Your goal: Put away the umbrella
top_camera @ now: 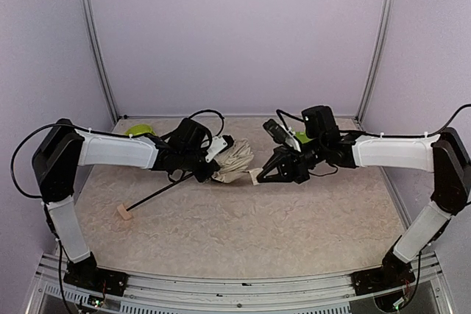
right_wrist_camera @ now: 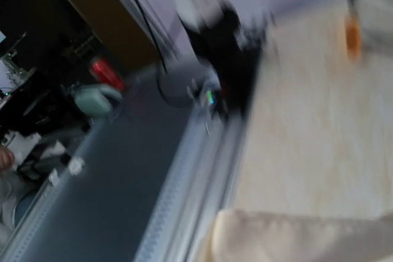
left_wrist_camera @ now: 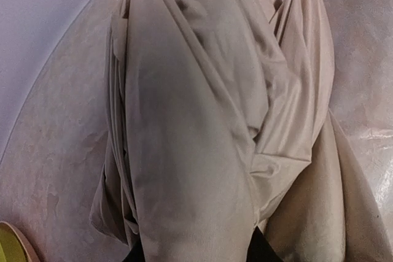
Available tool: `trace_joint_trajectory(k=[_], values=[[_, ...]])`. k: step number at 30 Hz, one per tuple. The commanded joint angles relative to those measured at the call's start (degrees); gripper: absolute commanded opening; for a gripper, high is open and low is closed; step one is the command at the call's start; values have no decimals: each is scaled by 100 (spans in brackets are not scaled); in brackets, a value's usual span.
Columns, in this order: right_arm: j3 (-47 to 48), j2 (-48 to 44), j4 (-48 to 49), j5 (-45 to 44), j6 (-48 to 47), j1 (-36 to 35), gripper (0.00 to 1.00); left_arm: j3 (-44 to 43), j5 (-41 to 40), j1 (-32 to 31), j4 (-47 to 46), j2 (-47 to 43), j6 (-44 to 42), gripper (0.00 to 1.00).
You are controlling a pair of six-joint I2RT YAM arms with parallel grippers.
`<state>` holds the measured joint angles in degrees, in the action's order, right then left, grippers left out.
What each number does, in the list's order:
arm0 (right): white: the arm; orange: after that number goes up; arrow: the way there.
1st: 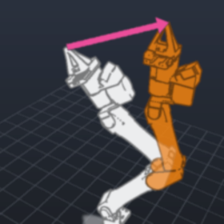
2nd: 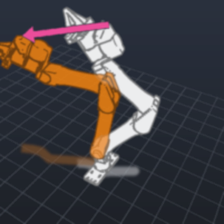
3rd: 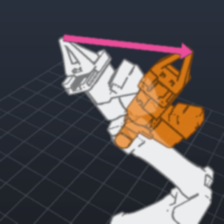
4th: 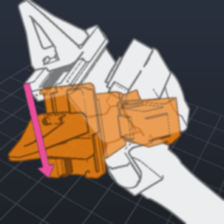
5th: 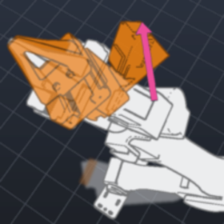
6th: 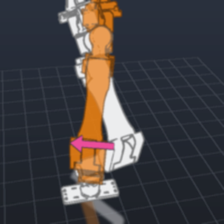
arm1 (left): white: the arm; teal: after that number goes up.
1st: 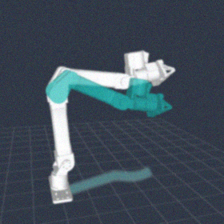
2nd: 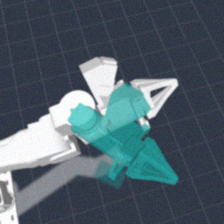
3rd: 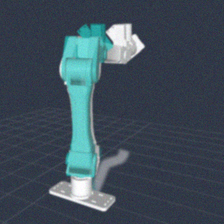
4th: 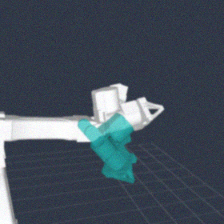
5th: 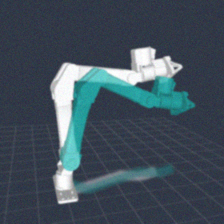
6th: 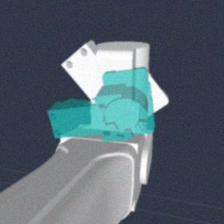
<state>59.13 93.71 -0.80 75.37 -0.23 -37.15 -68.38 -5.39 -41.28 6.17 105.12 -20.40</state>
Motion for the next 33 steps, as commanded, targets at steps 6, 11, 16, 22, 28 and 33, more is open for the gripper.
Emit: trace_joint_trajectory(k=[6, 11, 16, 22, 28, 33], values=[[-92, -470, 3916, -1467, 3838, 1095, 0, 422, 595, -750, -44, -42, -665, 0], [705, -254, 2555, -2613, 3071, 1325, 0, 657, 1256, -1130, -74, -228, -1089, 0], [1716, 209, 1742, -3118, 2793, 1368, 0, 767, 2017, -1408, 39, -435, -1484, 0], [1930, 584, 866, -4343, 2796, 1277, 0, 424, 2206, -1636, 392, -107, -1863, 0], [1619, 1198, 620, -4670, 2695, 897, 0, -236, 2199, -1766, 987, 668, -2064, 0], [1530, 1241, 651, -4356, 2559, 642, 0, -423, 1871, -1631, 1090, 1220, -1817, 0]])
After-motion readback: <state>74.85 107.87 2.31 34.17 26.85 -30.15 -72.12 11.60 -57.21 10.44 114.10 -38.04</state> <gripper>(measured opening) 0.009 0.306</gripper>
